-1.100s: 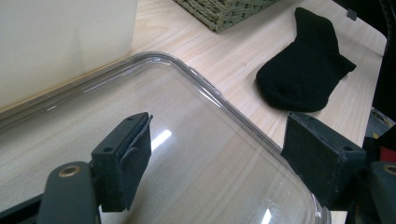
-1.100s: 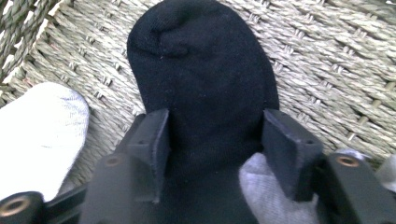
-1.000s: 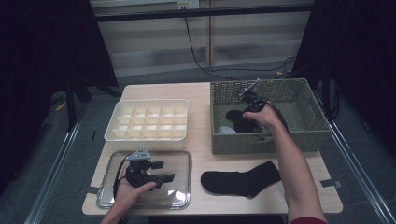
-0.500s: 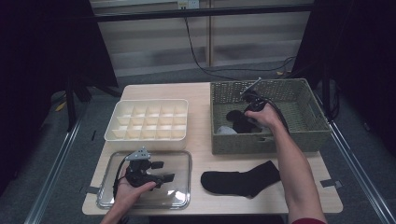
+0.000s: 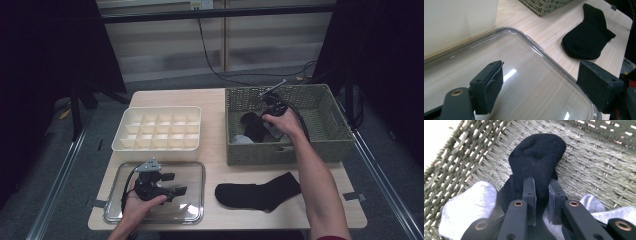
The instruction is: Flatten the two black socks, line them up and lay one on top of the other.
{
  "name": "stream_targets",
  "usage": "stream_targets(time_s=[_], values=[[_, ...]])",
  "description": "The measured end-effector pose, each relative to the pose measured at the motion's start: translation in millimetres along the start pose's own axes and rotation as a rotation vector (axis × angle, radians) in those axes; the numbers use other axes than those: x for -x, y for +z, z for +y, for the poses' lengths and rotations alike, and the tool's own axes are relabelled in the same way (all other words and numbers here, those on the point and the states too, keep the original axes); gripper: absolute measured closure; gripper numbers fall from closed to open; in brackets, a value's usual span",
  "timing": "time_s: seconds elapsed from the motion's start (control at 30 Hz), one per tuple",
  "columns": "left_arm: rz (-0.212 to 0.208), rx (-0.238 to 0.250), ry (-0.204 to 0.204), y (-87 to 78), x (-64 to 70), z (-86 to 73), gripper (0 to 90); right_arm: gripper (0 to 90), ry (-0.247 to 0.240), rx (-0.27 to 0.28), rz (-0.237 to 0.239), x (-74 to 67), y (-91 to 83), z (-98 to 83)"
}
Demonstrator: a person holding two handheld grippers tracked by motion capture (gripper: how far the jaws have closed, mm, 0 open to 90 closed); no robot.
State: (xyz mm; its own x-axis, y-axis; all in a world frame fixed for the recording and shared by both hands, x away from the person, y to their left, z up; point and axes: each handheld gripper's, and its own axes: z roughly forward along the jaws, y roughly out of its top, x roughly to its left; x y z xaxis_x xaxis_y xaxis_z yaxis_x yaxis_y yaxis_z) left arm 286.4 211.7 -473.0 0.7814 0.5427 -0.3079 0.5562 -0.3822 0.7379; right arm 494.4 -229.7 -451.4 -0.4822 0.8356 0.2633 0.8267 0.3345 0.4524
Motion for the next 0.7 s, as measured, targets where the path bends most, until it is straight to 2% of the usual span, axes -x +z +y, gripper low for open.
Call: stream_targets(time_s=[0.27, 0.37, 0.7], values=[[0.002, -0.006, -0.004, 0.8, 0.1, -0.3, 19.5, 79.3, 0.033, 0.087, 0.043, -0.6, -11.0, 2.0], [0.002, -0.008, 0.0, 0.7, 0.7, -0.4, 19.4, 79.2, 0.025, 0.117, 0.059, -1.9, -13.4, 2.8], [0.0, -0.006, 0.0, 0.6, 1.8, -0.5, 19.1, 77.8, 0.033, 0.178, 0.111, -7.1, -19.3, 3.6]])
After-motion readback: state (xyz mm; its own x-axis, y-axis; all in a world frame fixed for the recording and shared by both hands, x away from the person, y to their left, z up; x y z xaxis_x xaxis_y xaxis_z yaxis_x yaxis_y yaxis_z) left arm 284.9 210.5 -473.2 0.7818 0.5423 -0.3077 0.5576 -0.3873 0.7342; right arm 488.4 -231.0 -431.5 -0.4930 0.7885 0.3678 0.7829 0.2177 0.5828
